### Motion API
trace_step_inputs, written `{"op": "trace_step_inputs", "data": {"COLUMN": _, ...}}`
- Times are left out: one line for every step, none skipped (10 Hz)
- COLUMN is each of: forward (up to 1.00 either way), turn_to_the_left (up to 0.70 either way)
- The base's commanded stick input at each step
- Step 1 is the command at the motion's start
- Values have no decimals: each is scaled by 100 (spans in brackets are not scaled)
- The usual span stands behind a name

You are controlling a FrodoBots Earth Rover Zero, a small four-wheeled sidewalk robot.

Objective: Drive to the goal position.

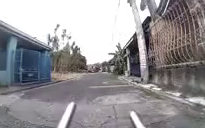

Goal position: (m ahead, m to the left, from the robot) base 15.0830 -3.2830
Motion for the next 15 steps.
{"op": "trace_step_inputs", "data": {"forward": 70, "turn_to_the_left": 0}}
{"op": "trace_step_inputs", "data": {"forward": 70, "turn_to_the_left": 0}}
{"op": "trace_step_inputs", "data": {"forward": 70, "turn_to_the_left": 0}}
{"op": "trace_step_inputs", "data": {"forward": 70, "turn_to_the_left": 0}}
{"op": "trace_step_inputs", "data": {"forward": 70, "turn_to_the_left": 0}}
{"op": "trace_step_inputs", "data": {"forward": 70, "turn_to_the_left": 0}}
{"op": "trace_step_inputs", "data": {"forward": 70, "turn_to_the_left": 0}}
{"op": "trace_step_inputs", "data": {"forward": 70, "turn_to_the_left": 0}}
{"op": "trace_step_inputs", "data": {"forward": 70, "turn_to_the_left": 0}}
{"op": "trace_step_inputs", "data": {"forward": 70, "turn_to_the_left": 0}}
{"op": "trace_step_inputs", "data": {"forward": 70, "turn_to_the_left": 0}}
{"op": "trace_step_inputs", "data": {"forward": 70, "turn_to_the_left": 0}}
{"op": "trace_step_inputs", "data": {"forward": 70, "turn_to_the_left": 0}}
{"op": "trace_step_inputs", "data": {"forward": 70, "turn_to_the_left": 0}}
{"op": "trace_step_inputs", "data": {"forward": 70, "turn_to_the_left": 0}}
